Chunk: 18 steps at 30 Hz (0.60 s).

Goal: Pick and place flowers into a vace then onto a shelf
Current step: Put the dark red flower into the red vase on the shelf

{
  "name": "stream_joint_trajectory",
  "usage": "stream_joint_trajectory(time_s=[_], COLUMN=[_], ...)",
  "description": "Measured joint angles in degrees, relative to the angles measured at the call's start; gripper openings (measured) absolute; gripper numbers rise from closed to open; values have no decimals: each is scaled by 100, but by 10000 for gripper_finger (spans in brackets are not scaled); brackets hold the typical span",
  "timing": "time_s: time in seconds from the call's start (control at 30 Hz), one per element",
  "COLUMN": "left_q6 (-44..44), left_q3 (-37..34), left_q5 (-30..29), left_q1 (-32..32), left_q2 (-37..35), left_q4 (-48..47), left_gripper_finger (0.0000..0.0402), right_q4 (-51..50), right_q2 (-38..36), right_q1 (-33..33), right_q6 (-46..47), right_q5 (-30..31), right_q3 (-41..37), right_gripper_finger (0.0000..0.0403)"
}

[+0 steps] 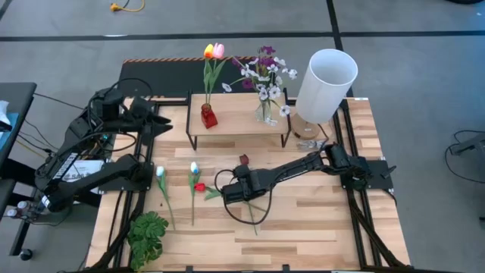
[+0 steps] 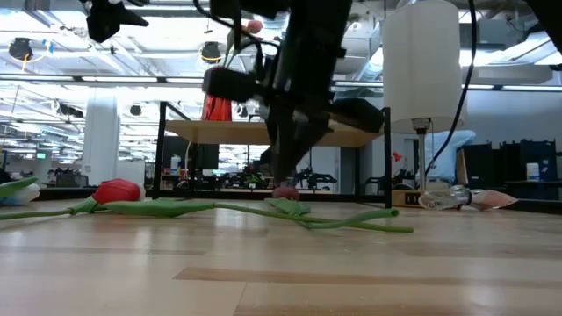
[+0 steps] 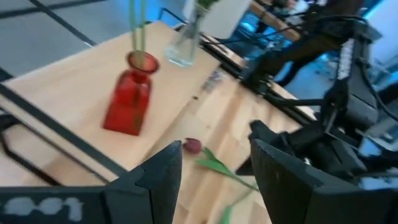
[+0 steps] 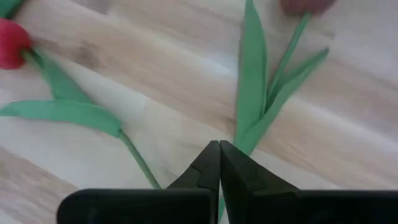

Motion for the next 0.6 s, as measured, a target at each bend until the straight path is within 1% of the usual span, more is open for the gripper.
stream_joint_trajectory(time_s=[0.07, 0.13, 0.27, 0.33, 0.43, 0.6], left_q6=[-31, -38, 53, 107, 151, 187], left_q3=[0, 0, 0, 0, 0, 0], left_q5=[156, 209, 158, 91, 23, 23], left_q1=[0, 0, 0, 0, 2, 2], left_q2=[0, 0, 0, 0, 2, 1], left_q4=[-5, -68, -259, -317, -337, -337], left_gripper_finger=[181, 181, 181, 181, 181, 181], right_q4=[-205, -439, -874, -875, -667, -321], right_q2=[-1, -15, -9, -9, -7, 171], right_q1=[4, -18, -66, -94, -99, -103], right_q6=[-51, -68, 99, 118, 61, -17], right_q5=[-12, -219, -402, -487, -561, -801], right_q3=[202, 304, 297, 297, 295, 299], right_gripper_finger=[2, 3, 5, 13, 43, 120])
